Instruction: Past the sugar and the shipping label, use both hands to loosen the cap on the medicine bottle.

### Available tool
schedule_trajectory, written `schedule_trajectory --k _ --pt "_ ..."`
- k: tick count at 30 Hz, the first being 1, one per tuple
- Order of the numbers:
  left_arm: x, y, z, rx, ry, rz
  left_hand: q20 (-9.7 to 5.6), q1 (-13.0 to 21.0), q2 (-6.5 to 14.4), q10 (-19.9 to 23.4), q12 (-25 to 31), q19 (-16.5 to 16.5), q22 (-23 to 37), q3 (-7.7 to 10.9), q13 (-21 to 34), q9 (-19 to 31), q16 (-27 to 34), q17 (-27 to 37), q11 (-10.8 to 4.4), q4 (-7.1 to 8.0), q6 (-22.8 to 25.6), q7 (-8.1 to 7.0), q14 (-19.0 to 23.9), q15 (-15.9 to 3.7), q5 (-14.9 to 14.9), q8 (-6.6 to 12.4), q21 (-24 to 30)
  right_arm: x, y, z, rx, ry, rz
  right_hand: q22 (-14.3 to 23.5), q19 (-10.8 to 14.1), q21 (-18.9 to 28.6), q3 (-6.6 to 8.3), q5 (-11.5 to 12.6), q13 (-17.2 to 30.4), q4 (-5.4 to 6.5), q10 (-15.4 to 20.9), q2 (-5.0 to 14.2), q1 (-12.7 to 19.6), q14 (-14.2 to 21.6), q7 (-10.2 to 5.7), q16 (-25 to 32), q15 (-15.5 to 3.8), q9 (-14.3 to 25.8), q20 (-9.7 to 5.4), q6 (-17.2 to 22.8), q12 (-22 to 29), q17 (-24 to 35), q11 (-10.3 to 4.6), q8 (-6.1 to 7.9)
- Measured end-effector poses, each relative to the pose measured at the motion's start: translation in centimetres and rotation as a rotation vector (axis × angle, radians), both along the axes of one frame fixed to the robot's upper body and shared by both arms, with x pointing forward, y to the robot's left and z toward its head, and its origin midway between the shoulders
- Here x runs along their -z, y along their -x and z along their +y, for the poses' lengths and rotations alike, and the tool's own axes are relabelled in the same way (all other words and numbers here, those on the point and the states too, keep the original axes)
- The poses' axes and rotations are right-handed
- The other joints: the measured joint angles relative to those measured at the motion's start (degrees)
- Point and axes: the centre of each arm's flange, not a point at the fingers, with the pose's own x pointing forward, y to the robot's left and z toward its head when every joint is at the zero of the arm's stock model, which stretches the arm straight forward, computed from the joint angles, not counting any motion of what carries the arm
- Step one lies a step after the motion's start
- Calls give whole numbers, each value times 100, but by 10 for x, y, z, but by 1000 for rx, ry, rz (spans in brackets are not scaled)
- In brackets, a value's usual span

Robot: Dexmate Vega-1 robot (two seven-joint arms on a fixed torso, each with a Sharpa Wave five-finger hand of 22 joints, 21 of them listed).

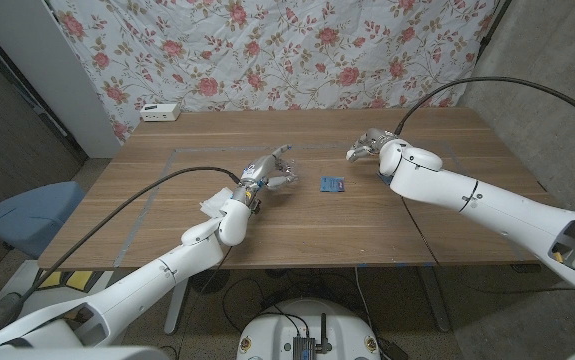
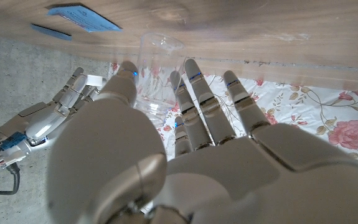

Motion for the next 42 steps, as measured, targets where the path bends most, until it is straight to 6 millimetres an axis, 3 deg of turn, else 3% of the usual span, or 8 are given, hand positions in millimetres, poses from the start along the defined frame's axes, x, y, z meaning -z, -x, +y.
schedule_trajectory --k 12,13,42 --pt "4 -1 -2 1 -7 9 27 0 0 0 -1 -35 0 -17 5 0 0 0 0 17 0 1 -30 9 35 0 0 0 -1 1 -4 6 -17 0 -14 0 0 0 0 0 0 -22 -22 -31 9 -21 30 5 14 8 0 -1 0 -33" --pt "5 -2 -1 -7 -9 19 10 0 0 0 -2 -52 0 -18 5 0 0 0 0 17 0 1 -30 9 35 0 0 9 -5 -2 8 -5 0 0 -14 0 0 0 0 0 0 -22 -22 -30 9 -21 30 5 14 8 0 -1 0 -38" --pt "14 -3 1 -25 -14 51 41 -1 -1 -29 -29 -164 0 -111 2 0 0 0 -30 16 -32 -30 -141 40 34 0 0 22 -16 -9 29 -19 33 0 -31 0 11 -1 0 11 -21 -17 -105 -29 10 -21 30 -23 31 7 1 -1 22 -99"
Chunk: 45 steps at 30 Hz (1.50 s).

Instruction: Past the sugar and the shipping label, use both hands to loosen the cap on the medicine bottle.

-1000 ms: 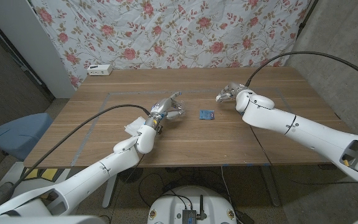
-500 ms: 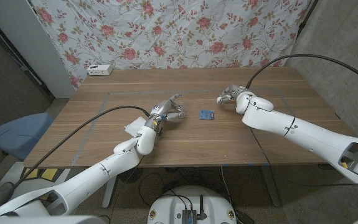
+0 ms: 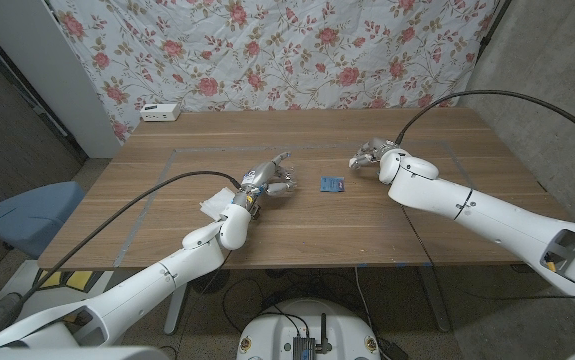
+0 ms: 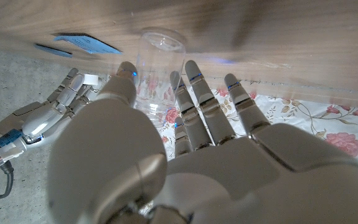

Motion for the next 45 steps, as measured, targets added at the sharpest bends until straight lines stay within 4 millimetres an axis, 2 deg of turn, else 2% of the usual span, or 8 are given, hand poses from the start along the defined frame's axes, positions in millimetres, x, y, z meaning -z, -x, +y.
schedule_trajectory --k 16,25,30,36,45 --pt "-2 -3 0 -9 -4 5 62 -30 -30 -58 -6 -123 0 -47 -1 0 -25 0 -60 0 -31 -30 -146 39 -1 0 0 8 -9 -3 11 -19 15 0 0 0 24 0 0 -24 1 -1 1 0 -3 0 0 32 0 3 0 0 0 -3" --pt "-2 -4 1 -14 -5 15 74 -105 -102 -100 -22 -263 0 -118 3 0 -23 0 -187 24 -32 -90 -301 92 19 0 0 13 -14 -4 22 -26 18 0 0 0 23 -1 0 -24 1 -30 -28 0 -13 1 0 29 0 14 0 0 -1 0" --pt "-1 -5 1 -17 -5 20 154 -107 -103 -216 -22 -379 0 -182 17 0 -22 0 -154 23 -71 -134 -464 135 21 0 0 15 -16 -4 24 -28 13 0 0 0 47 -1 0 -49 1 -30 -28 0 -12 1 0 27 0 14 1 -1 -1 0" --pt "-1 -6 2 -23 -5 26 217 -111 -107 -357 -22 -442 0 -237 13 0 -22 0 -194 16 -133 -194 -574 184 21 0 0 18 -18 -4 29 -31 10 0 0 0 46 -1 0 -49 1 -31 -27 1 -11 1 0 26 0 13 1 -1 -1 -1" --pt "0 -6 3 -27 -4 36 325 -213 -208 -689 -60 -549 0 -404 13 0 -22 0 -156 26 -216 -277 -858 242 22 -6 0 20 -20 -5 37 -29 3 -3 0 1 70 -5 0 -74 1 -31 -27 1 -10 2 0 23 0 12 1 -1 -1 -9"
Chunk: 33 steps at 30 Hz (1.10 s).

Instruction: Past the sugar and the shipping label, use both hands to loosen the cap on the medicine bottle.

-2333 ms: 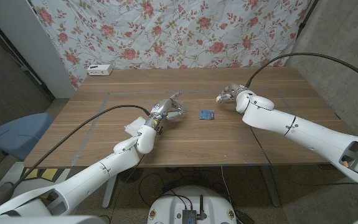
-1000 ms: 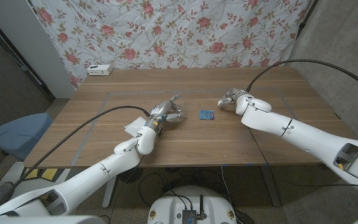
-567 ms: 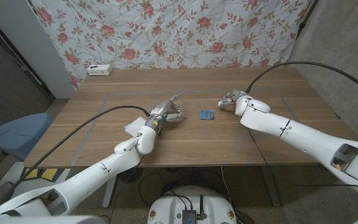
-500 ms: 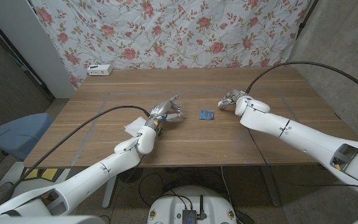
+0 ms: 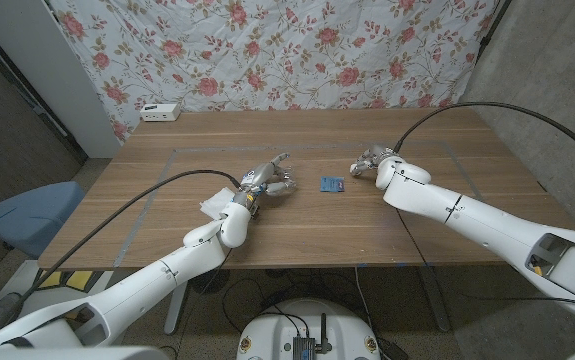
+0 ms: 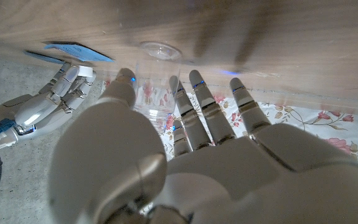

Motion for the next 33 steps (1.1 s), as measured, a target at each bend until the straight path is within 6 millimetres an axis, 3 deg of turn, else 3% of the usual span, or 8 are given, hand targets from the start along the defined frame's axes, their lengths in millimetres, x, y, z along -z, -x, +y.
schedule_trajectory --k 15,33 --pt "-1 1 0 13 6 14 97 -199 -122 -625 0 -220 0 -331 -28 0 0 0 34 79 -164 -162 -605 63 104 0 0 3 -2 0 5 8 -3 -3 0 0 23 7 0 -24 0 0 0 0 1 0 0 6 0 -1 0 0 0 -22" --pt "-6 7 1 42 30 18 82 -742 -254 -1353 0 -601 0 -796 -55 0 0 0 152 243 -421 -172 -1359 126 247 0 0 6 -2 1 8 15 -1 -14 -11 -2 22 6 0 -24 0 -2 2 0 23 0 0 3 -11 -21 4 0 0 -57"
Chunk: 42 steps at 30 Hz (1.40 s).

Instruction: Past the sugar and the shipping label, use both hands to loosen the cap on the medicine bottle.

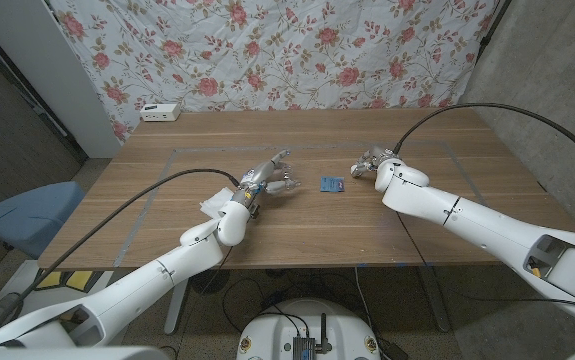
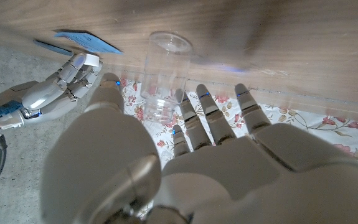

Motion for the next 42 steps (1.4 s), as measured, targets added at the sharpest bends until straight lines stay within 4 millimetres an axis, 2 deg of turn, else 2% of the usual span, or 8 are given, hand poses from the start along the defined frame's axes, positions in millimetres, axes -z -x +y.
schedule_trajectory --k 2,5,9,16,29,32,37,42 --pt "0 1 1 0 6 7 22 -36 -9 -121 0 -37 0 -32 0 0 0 0 13 16 -40 19 -111 9 50 0 0 0 0 0 0 0 1 1 0 0 0 0 0 0 -11 -22 -9 0 102 0 0 0 0 -1 -26 0 11 -37" --pt "0 1 2 -1 13 11 -8 -58 14 -169 0 -68 0 -48 0 0 0 0 25 0 -102 21 -168 11 53 0 0 1 0 0 0 1 3 2 -1 -3 0 0 0 0 -56 -22 -9 0 161 0 0 1 -1 -65 -26 0 10 -84" --pt "-1 4 3 -1 20 12 14 -58 14 -199 0 -90 0 -79 0 0 0 0 55 16 -102 22 -226 14 53 0 0 2 0 1 -2 1 5 4 -11 -16 1 1 0 1 -143 -51 -40 -60 156 -23 -3 18 -11 -337 -48 0 10 -199" --pt "-4 9 7 -6 28 3 -7 -104 14 -199 1 -129 0 -79 0 0 0 0 55 16 -101 22 -229 12 99 0 0 4 1 1 -5 4 13 4 -75 7 1 1 0 1 -351 -180 -168 -192 163 -87 68 29 13 -740 -71 -14 144 -364" --pt "-6 12 13 -17 35 -9 -7 -126 37 -308 23 -129 0 -78 1 0 0 0 61 16 -101 22 -289 17 99 0 0 5 4 3 -25 7 29 4 -323 -22 -47 45 13 2 -784 -430 -297 -557 369 -153 246 82 175 -1501 -111 -14 349 -619" --pt "-6 13 15 -17 38 -11 -7 -128 38 -323 23 -129 0 -95 1 0 0 0 56 33 -101 22 -311 11 99 0 0 6 6 4 -30 8 31 2 -385 -23 -71 45 13 26 -857 -458 -330 -630 404 -154 272 83 131 -1664 -111 -13 382 -658" --pt "-7 15 17 -11 50 -15 -3 -224 134 -435 23 -207 0 -158 2 0 0 0 86 95 -133 -9 -476 31 99 0 0 8 9 4 -46 8 26 -5 -607 -67 -121 55 13 76 -999 -475 -504 -765 519 -154 245 90 -69 -1960 -110 -13 421 -731" --pt "-9 17 19 0 69 -18 2 -394 166 -567 23 -263 0 -223 2 0 0 33 110 160 -154 11 -602 31 99 0 0 8 13 5 -67 5 9 -7 -687 -56 -169 88 13 124 -1089 -479 -640 -889 571 -154 253 108 -155 -2217 -110 -13 412 -775"
